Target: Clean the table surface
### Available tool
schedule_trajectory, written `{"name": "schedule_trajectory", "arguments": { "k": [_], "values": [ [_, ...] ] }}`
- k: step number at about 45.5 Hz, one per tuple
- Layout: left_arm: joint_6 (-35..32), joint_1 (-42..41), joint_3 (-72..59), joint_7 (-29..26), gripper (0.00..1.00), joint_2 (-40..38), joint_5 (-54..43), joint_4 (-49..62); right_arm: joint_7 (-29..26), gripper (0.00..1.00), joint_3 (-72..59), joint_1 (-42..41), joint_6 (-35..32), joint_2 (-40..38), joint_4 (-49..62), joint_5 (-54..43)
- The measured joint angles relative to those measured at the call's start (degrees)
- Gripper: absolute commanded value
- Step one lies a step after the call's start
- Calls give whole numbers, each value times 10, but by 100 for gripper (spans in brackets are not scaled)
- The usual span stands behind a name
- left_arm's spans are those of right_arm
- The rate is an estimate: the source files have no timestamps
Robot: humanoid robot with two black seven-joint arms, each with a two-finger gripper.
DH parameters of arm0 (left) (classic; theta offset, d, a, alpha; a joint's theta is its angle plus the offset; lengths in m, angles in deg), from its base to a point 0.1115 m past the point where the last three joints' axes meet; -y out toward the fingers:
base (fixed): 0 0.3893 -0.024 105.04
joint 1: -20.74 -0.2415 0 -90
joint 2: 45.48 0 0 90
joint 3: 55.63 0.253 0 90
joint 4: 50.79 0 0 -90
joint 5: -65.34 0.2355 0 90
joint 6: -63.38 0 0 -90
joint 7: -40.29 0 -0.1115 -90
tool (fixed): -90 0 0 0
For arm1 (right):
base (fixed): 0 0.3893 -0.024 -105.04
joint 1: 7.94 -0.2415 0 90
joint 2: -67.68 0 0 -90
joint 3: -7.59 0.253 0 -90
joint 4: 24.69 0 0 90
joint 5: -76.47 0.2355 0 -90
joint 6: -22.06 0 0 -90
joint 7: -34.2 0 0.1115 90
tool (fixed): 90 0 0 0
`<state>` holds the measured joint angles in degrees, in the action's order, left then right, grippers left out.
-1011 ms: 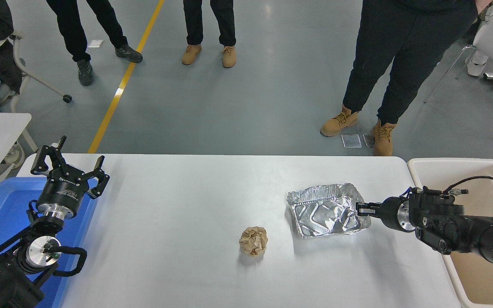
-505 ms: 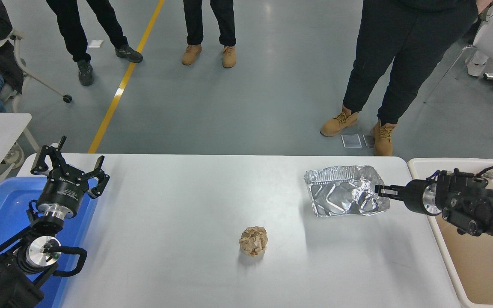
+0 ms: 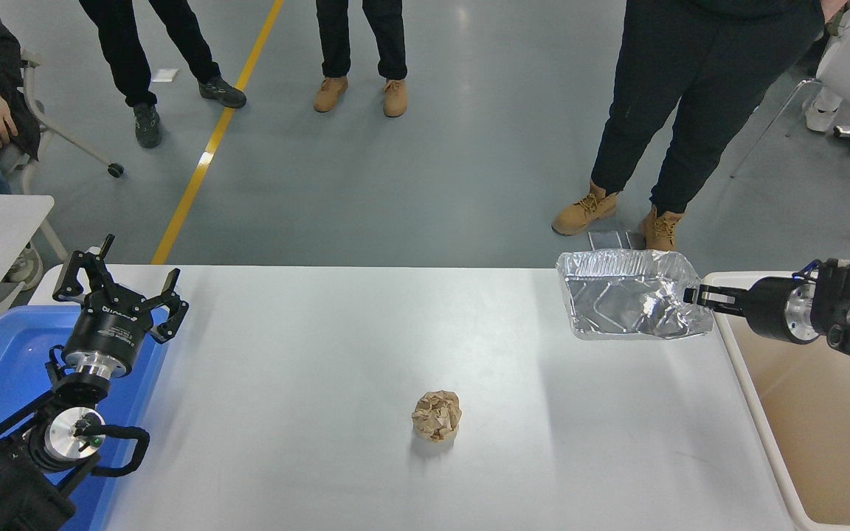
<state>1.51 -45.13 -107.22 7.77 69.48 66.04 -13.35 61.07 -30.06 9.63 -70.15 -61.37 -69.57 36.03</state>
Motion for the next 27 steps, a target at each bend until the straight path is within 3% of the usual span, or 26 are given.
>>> {"name": "schedule_trajectory", "arguments": {
  "k": [27],
  "values": [
    [0,0,0,0,99,0,0,0,0,0,-27,-80,-39,-65,-42,1]
  ]
}}
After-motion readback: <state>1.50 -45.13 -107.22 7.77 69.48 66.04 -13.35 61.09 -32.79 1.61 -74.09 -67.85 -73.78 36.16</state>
